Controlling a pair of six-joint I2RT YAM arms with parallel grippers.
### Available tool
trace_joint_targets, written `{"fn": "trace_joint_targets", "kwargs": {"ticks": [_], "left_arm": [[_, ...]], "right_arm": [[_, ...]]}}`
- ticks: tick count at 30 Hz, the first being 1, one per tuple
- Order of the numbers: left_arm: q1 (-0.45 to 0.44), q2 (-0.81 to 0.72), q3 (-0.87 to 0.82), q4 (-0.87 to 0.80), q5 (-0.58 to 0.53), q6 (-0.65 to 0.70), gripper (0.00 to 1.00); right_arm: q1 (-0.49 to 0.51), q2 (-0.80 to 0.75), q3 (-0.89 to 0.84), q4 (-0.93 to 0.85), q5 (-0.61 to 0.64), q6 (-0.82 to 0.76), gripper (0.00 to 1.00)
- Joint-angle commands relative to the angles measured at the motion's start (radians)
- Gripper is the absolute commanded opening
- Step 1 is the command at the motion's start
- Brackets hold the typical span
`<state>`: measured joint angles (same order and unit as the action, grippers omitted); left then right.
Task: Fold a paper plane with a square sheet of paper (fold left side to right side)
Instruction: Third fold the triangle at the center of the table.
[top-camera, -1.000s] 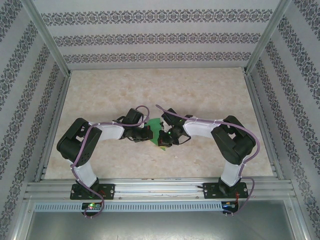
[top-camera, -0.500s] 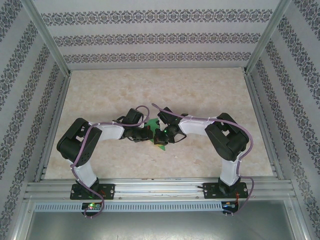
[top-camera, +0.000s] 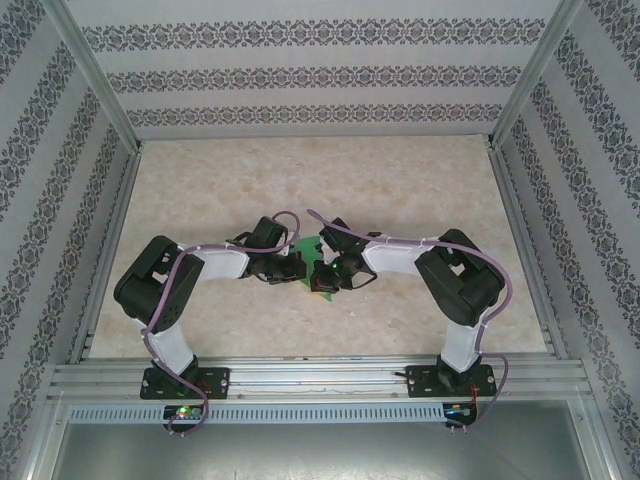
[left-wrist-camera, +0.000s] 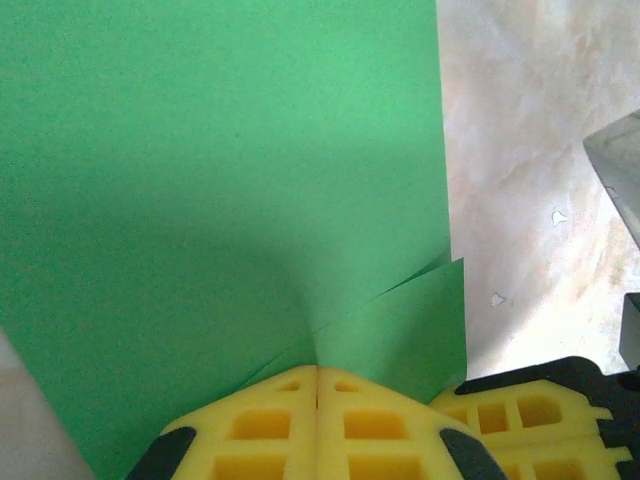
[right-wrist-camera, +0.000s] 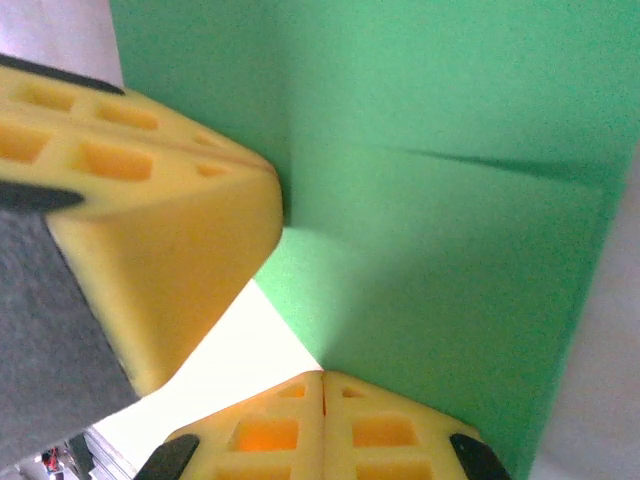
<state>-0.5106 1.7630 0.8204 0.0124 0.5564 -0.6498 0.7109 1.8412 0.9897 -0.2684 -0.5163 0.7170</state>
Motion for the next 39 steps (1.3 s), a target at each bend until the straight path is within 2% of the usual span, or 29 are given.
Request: {"fn": "trace_joint_targets", "kwargs": {"ticks": [1,12,21,24,26,28,30,32,35,39], "left_arm": [[0.001,0.036,-0.006,-0.084,-0.081,0.038,0.02],[0.005,0.025,0.002,-0.104,-0.091,0.049,0.02],[0.005,0.015,0.012,-0.068,-0.051,0.024,0.02],[0.006,0.003,0.026,-0.036,-0.009,-0.002,0.07],[0.007,-0.001,0.041,0.006,0.058,-0.031,0.12],[0.007,-0.011,0.058,0.066,0.109,-0.071,0.16],[0.015,-0.033,0.063,0.103,0.122,-0.097,0.20],[0.029,-0.063,0.066,0.110,0.117,-0.103,0.25],[0.066,-0.129,0.053,0.068,0.066,-0.072,0.29],[0.110,-0.227,0.014,-0.012,-0.027,-0.028,0.35]], "right_arm": [[0.005,-0.017,-0.058,-0.125,0.014,0.015,0.00],[-0.017,-0.080,-0.155,-0.138,0.021,0.025,0.00],[-0.031,-0.151,-0.218,-0.167,-0.002,0.004,0.00],[-0.049,-0.197,-0.208,-0.159,-0.002,-0.022,0.00],[-0.069,-0.245,-0.192,-0.132,-0.004,-0.065,0.01],[-0.096,-0.290,-0.178,-0.108,0.009,-0.109,0.09],[-0.124,-0.322,-0.171,-0.075,0.016,-0.158,0.22],[-0.141,-0.340,-0.165,-0.045,0.018,-0.213,0.30],[-0.152,-0.339,-0.160,0.002,0.027,-0.299,0.41],[-0.154,-0.300,-0.157,0.091,-0.004,-0.380,0.50]]}}
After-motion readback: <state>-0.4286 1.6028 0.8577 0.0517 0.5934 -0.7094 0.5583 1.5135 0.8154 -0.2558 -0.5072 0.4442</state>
